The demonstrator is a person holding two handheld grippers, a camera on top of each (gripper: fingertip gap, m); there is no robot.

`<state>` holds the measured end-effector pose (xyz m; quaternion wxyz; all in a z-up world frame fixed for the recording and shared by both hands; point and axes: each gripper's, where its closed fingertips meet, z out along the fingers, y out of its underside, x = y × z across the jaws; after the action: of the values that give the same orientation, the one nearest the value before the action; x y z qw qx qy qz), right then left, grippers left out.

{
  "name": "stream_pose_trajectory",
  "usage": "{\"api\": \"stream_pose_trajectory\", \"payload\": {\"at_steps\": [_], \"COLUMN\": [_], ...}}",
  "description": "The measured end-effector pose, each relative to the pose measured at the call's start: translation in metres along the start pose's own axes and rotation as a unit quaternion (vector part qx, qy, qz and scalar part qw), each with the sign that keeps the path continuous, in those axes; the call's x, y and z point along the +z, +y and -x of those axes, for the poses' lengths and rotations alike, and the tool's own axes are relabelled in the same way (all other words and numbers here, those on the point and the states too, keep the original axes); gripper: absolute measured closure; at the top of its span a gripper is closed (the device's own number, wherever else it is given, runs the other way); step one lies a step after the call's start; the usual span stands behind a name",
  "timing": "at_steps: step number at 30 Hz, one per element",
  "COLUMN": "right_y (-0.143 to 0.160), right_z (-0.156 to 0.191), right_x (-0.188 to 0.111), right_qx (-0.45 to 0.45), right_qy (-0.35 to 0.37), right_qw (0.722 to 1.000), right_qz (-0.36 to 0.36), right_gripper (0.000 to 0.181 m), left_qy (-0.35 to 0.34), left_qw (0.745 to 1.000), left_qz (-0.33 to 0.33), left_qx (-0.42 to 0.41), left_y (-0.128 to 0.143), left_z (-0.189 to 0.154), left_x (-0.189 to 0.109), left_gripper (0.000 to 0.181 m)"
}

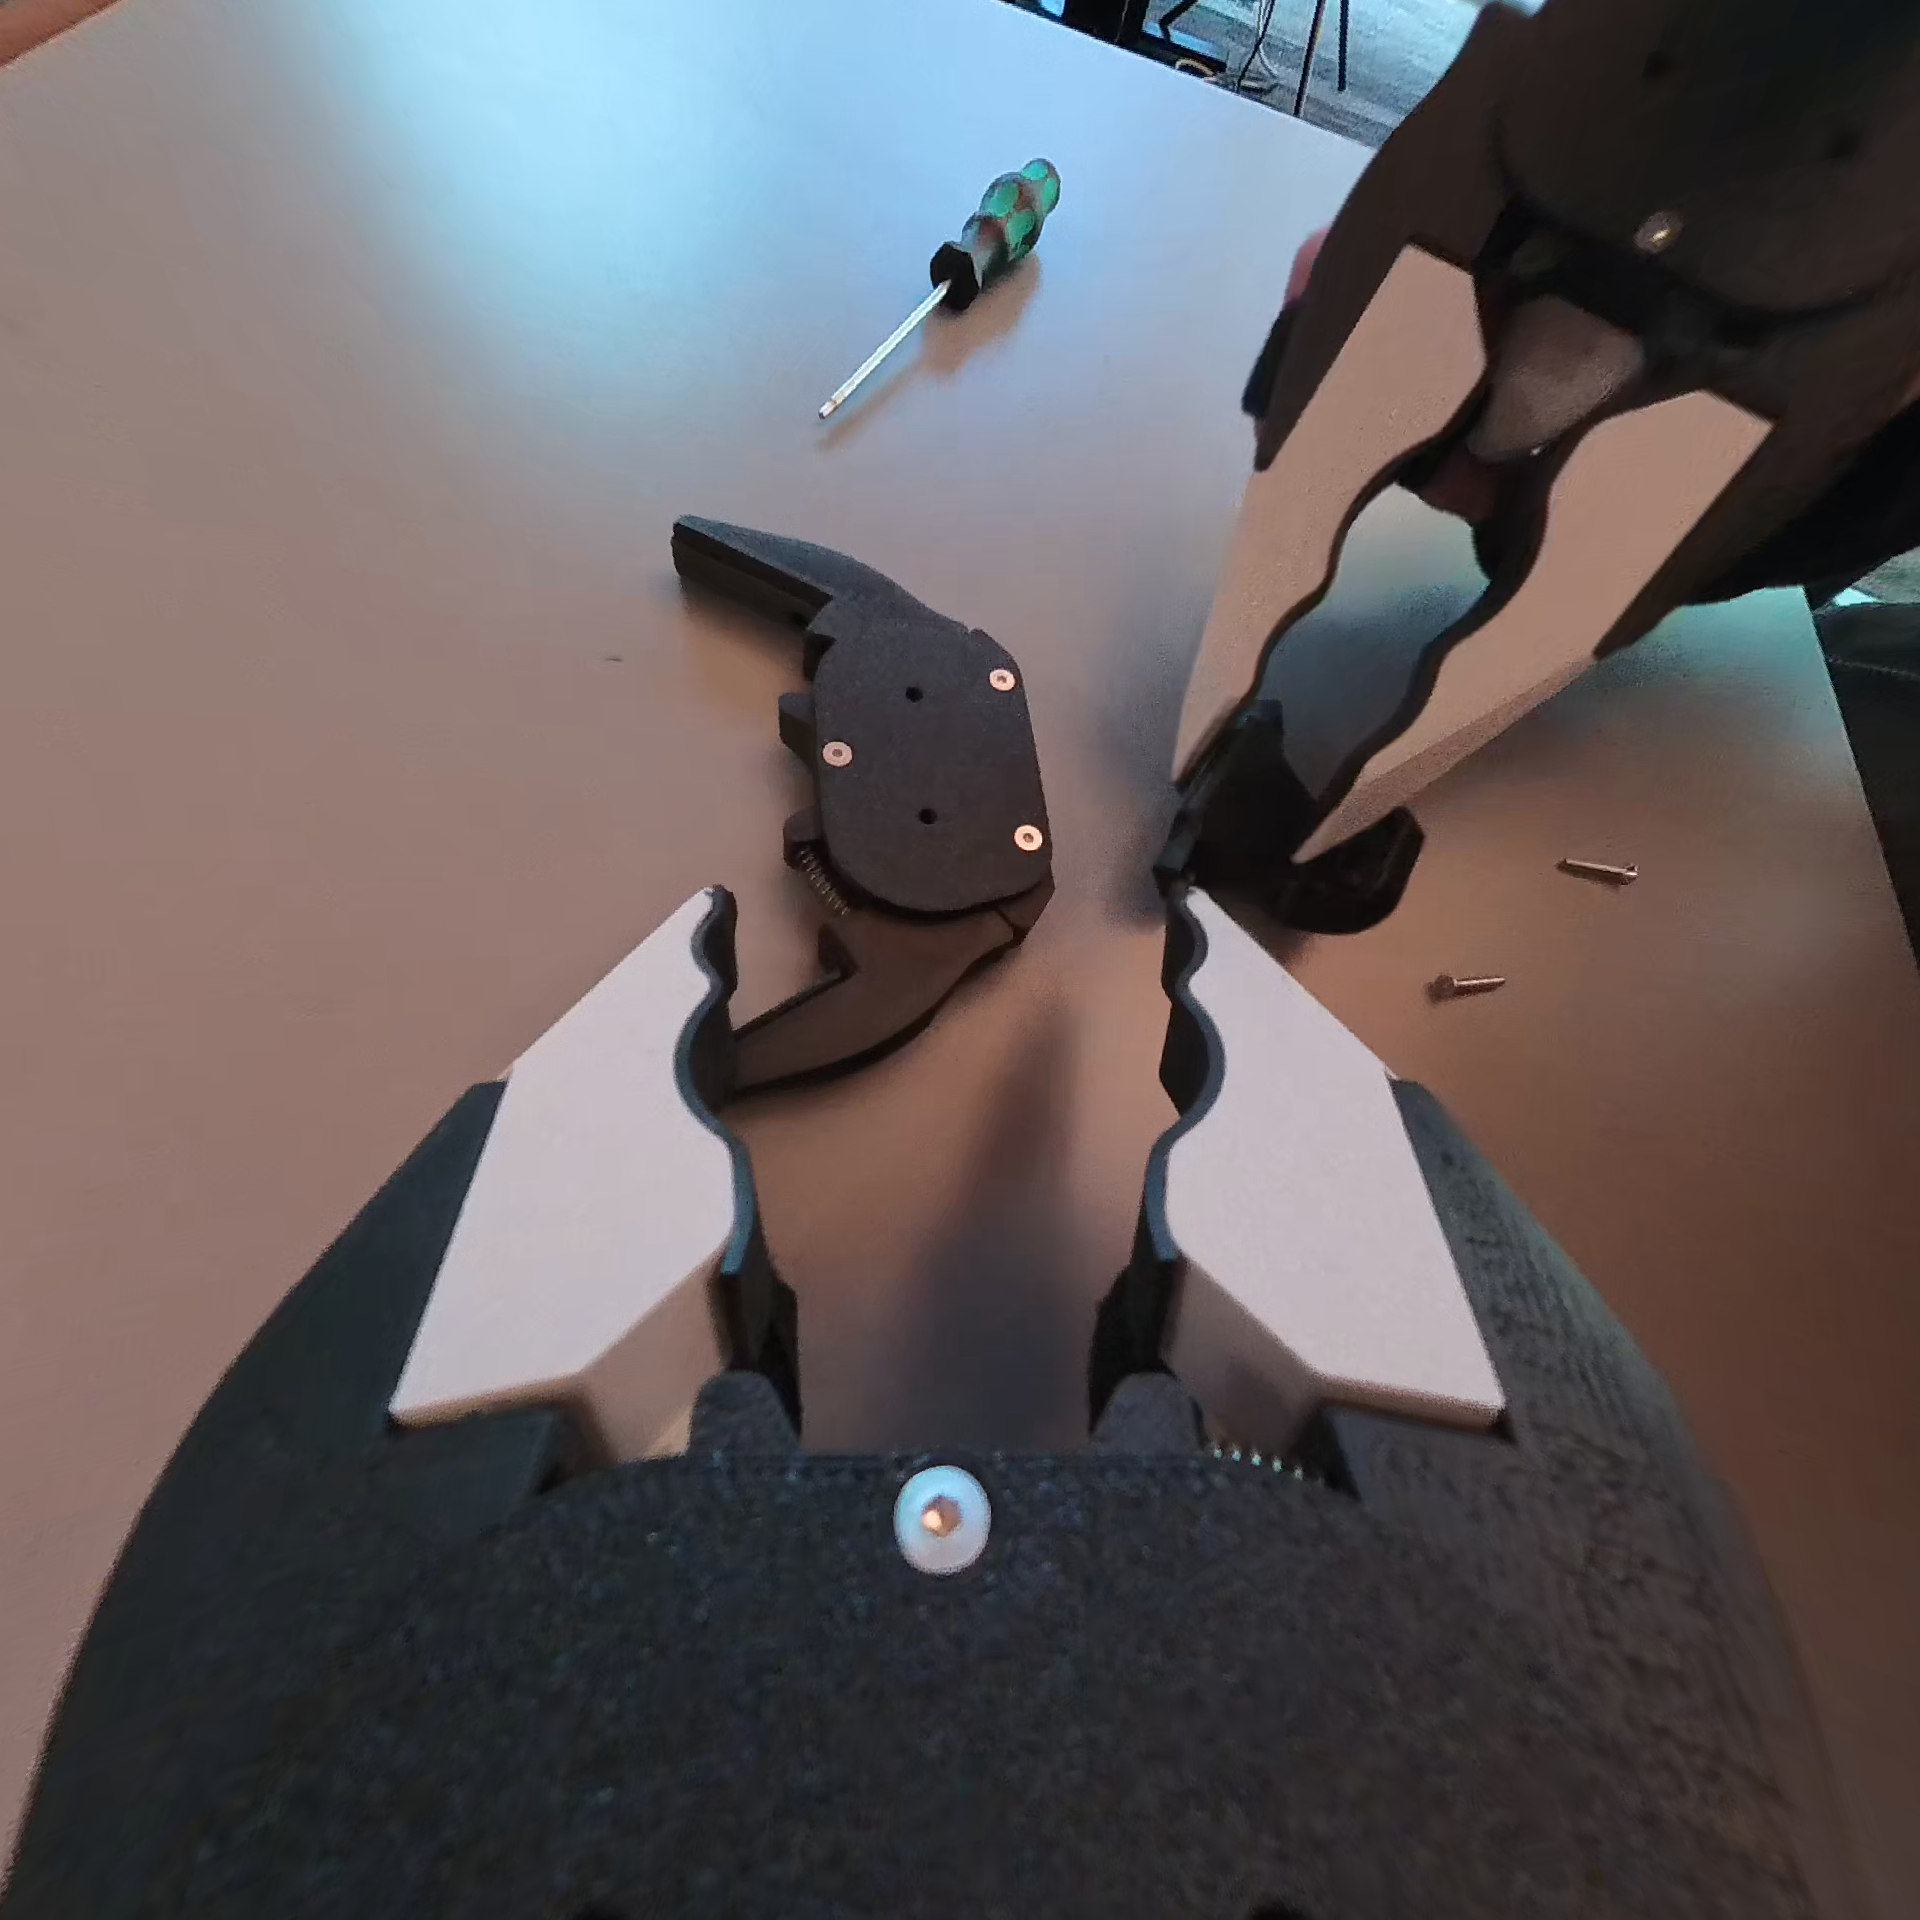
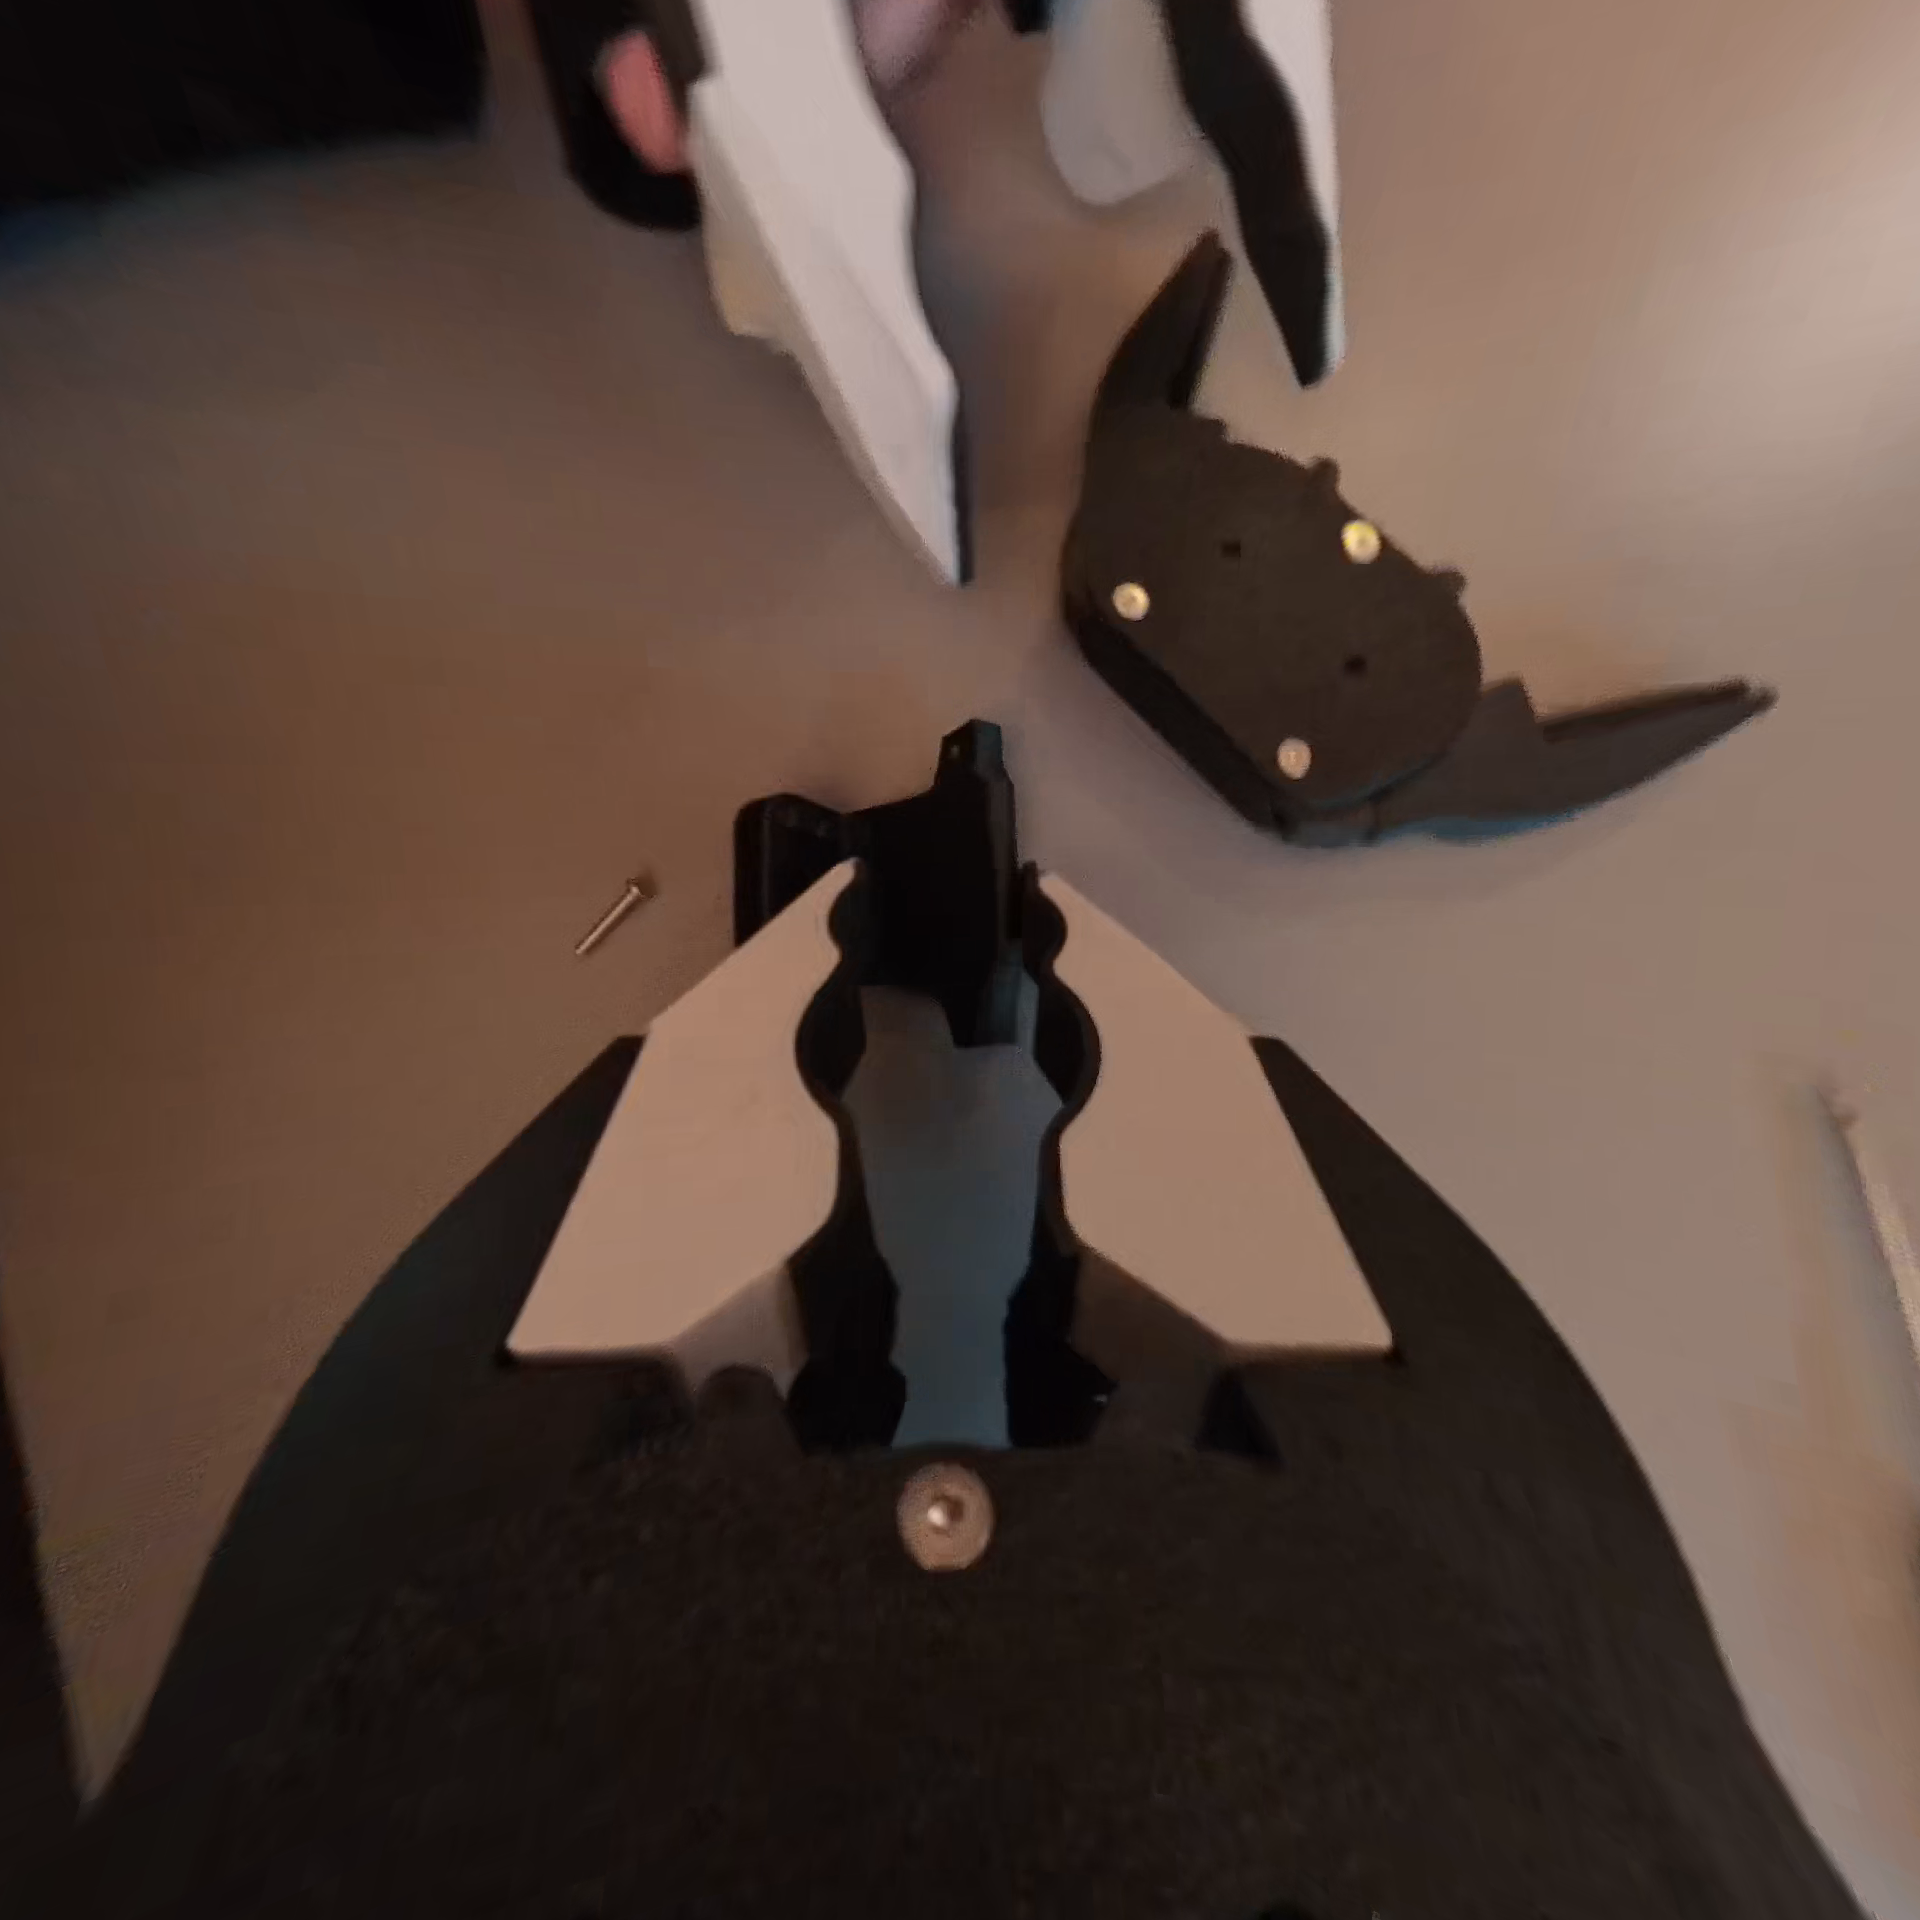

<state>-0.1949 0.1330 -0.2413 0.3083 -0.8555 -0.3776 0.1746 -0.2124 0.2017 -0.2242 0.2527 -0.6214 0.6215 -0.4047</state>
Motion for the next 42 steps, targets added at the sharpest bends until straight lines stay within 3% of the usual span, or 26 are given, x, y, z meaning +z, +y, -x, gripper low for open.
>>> {"api": "stream_pose_trajectory", "payload": {"at_steps": [5, 10, 12, 14, 18, 22, 27, 35, 38, 40, 42], "right_y": [-0.016, -0.029, -0.034, -0.035, -0.032, -0.024, -0.023, -0.029, -0.037, -0.041, -0.027], "right_z": [-0.015, -0.031, -0.026, -0.026, -0.023, -0.025, -0.032, -0.036, -0.031, -0.023, -0.026], "right_x": [0.0, -0.001, -0.001, 0.0, 0.0, 0.001, 0.003, -0.007, -0.019, -0.023, -0.017], "right_qx": [-0.18, -0.373, -0.424, -0.436, -0.401, -0.324, -0.345, -0.327, -0.244, -0.138, -0.051], "right_qy": [0.056, 0.133, 0.13, 0.116, 0.04, -0.043, -0.038, -0.021, -0.022, -0.033, 0.009], "right_qw": [0.982, 0.918, 0.896, 0.892, 0.915, 0.944, 0.937, 0.944, 0.969, 0.989, 0.999], "right_qz": [0.009, 0.018, 0.006, -0.003, -0.009, 0.04, 0.045, -0.021, -0.023, -0.034, -0.001], "right_gripper": [0.159, 0.162, 0.164, 0.165, 0.165, 0.164, 0.159, 0.162, 0.163, 0.141, 0.126], "left_qy": [-0.001, -0.004, -0.002, -0.002, 0.017, 0.017, 0.01, 0.038, 0.033, 0.023, 0.016], "left_qw": [0.999, 0.999, 0.999, 0.999, 0.999, 0.999, 0.998, 0.997, 0.998, 0.999, 0.999], "left_qz": [0.031, 0.045, 0.044, 0.041, 0.032, 0.047, 0.054, 0.059, 0.05, 0.043, 0.031], "left_qx": [0.016, 0.019, 0.019, 0.016, -0.006, 0.006, 0.018, 0.034, 0.014, -0.004, -0.031], "left_y": [0.008, 0.008, 0.006, 0.005, 0.002, 0.006, 0.01, 0.011, 0.008, 0.007, 0.003], "left_z": [-0.003, -0.003, -0.004, -0.003, -0.005, -0.005, 0.002, 0.002, 0.006, 0.009, 0.01], "left_x": [0.006, 0.013, 0.015, 0.016, 0.016, 0.016, 0.013, 0.011, 0.01, 0.01, 0.01], "left_gripper": [0.099, 0.099, 0.099, 0.099, 0.099, 0.104, 0.138, 0.139, 0.139, 0.139, 0.14]}}
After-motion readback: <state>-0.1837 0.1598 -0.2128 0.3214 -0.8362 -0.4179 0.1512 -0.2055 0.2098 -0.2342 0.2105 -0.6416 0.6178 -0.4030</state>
